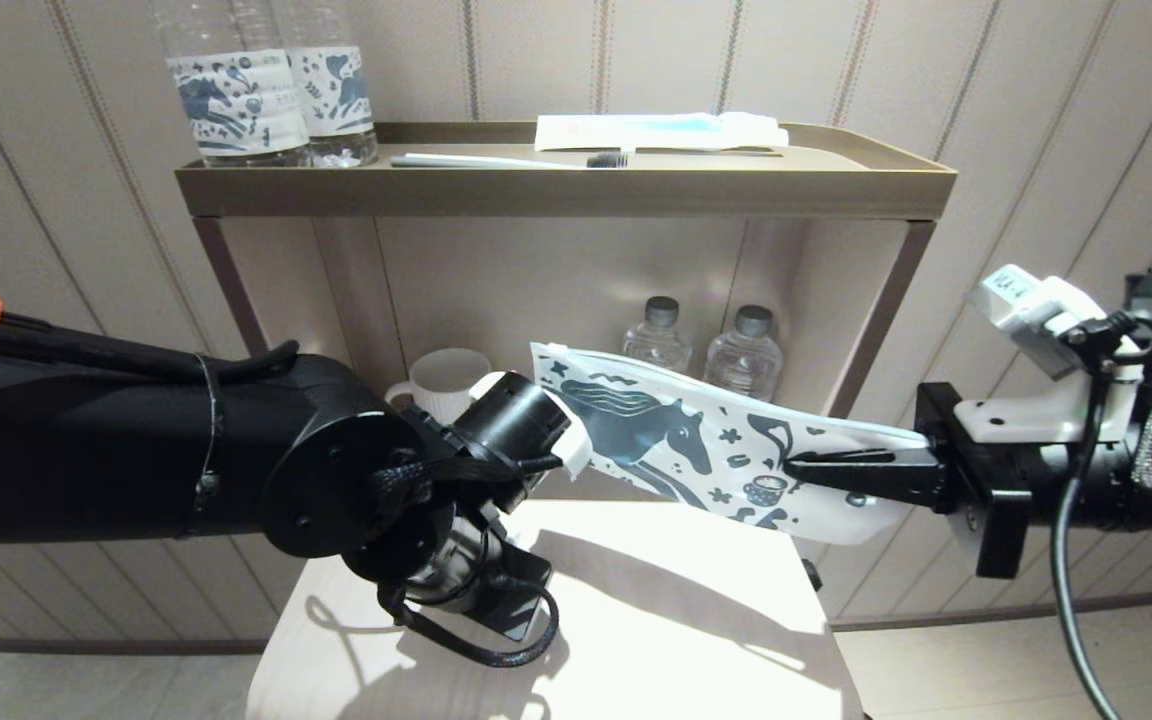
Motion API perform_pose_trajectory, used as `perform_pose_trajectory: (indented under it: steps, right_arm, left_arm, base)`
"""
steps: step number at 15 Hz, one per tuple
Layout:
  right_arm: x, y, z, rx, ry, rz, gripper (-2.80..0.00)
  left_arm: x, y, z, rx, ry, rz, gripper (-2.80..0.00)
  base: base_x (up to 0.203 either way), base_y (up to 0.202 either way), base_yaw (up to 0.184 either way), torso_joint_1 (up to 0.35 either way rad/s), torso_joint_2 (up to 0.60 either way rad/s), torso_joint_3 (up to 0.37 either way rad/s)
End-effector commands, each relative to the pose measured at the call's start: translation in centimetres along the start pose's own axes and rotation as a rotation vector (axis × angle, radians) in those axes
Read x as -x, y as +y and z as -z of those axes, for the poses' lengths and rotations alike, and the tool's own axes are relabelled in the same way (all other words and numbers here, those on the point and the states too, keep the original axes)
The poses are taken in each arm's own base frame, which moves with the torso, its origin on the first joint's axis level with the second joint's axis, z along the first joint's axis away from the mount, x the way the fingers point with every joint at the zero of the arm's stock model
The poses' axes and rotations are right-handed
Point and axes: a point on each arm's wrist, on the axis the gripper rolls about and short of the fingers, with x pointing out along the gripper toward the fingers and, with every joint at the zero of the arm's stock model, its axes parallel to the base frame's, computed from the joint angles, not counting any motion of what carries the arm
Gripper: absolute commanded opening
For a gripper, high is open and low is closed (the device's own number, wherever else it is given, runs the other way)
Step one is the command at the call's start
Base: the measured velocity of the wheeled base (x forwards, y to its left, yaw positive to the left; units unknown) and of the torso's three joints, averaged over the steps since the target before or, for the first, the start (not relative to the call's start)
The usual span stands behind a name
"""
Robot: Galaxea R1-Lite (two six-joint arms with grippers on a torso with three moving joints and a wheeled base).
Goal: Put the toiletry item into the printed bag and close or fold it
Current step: Pick up the toothpaste
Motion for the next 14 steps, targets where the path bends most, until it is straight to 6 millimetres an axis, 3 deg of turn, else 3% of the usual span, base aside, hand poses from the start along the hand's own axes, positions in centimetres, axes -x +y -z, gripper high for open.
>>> perform_pose_trajectory:
  steps: [1,6,12,13,14]
  right_arm:
    - [0.0,-0.3,0.1,-0.003,0.001,0.001,-2.80]
    - [-0.1,-0.8,0.5,-0.016,0.011,0.012,-2.80]
    - [-0.1,-1.1,0.8,-0.026,0.016,0.016,-2.80]
    - [-0.2,-1.3,0.9,-0.031,0.019,0.015,-2.80]
    - [-0.3,-1.3,0.9,-0.030,0.020,0.015,-2.80]
  left_arm:
    - [-0.7,0.0,0.1,-0.002,0.020,-0.009,0.00]
    - [-2.6,-0.3,-0.4,-0.005,0.037,-0.037,0.00]
    - [-4.3,-0.5,-2.3,0.014,0.014,-0.041,0.00]
    - [-4.3,-0.4,-2.3,0.013,0.014,-0.041,-2.80]
    - [-4.3,-0.3,-2.3,0.007,0.016,-0.043,-2.80]
  base:
    - [0.000,0.000,0.000,0.000,0.00,0.000]
    - [0.000,0.000,0.000,0.000,0.00,0.000]
    - [0.000,0.000,0.000,0.000,0.00,0.000]
    - [0.000,0.000,0.000,0.000,0.00,0.000]
    - [0.000,0.000,0.000,0.000,0.00,0.000]
